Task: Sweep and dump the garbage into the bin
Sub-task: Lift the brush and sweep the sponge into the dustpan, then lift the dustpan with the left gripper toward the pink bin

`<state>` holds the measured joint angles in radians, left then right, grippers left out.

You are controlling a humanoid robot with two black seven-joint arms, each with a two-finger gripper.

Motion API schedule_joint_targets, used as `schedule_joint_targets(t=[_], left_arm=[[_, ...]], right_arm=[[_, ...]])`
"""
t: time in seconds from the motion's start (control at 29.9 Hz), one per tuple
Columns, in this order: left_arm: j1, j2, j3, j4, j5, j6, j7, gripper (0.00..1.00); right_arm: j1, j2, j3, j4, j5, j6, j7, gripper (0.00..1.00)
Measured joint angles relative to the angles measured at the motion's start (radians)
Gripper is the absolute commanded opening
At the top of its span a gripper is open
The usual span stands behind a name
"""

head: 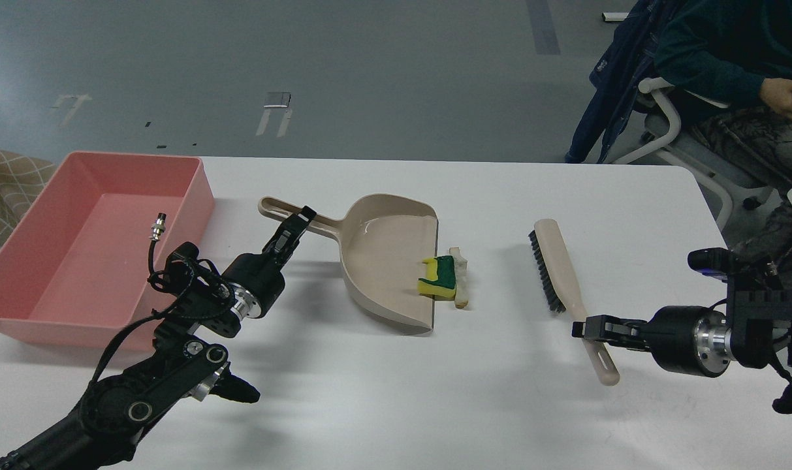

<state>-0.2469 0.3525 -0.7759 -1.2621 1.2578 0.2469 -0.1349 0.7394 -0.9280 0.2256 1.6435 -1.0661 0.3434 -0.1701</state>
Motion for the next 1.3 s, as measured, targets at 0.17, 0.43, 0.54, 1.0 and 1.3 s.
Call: schedule_joint_targets(t=[0.17,0.43,0.54,1.0,1.3], left_arm=[[0.008,0.000,0.001,-0.007,0.000,-0.001,0.000,0.00],[0.012,0.000,0.001,-0.009,0.001,0.000,0.000,0.00],[0.012,0.001,0.001,-0.013,0.001,0.000,0.000,0.00],[0.014,-0.003,0.001,-0.016,0.002,0.000,0.003,0.00],[0.016,-0.011,0.001,-0.016,0.002,0.000,0.003,0.00]], right_arm=[[0.023,0.083,-0.005,-0.050,0.000,0.026,-0.002,0.00],[0.067,0.211,-0.008,-0.119,0.003,0.068,-0.009,0.00],[0.077,0.269,-0.008,-0.146,0.006,0.084,-0.009,0.00],[0.084,0.433,0.048,-0.192,0.077,0.071,0.021,0.00],[0.110,0.392,0.133,-0.149,0.124,0.069,0.025,0.00]])
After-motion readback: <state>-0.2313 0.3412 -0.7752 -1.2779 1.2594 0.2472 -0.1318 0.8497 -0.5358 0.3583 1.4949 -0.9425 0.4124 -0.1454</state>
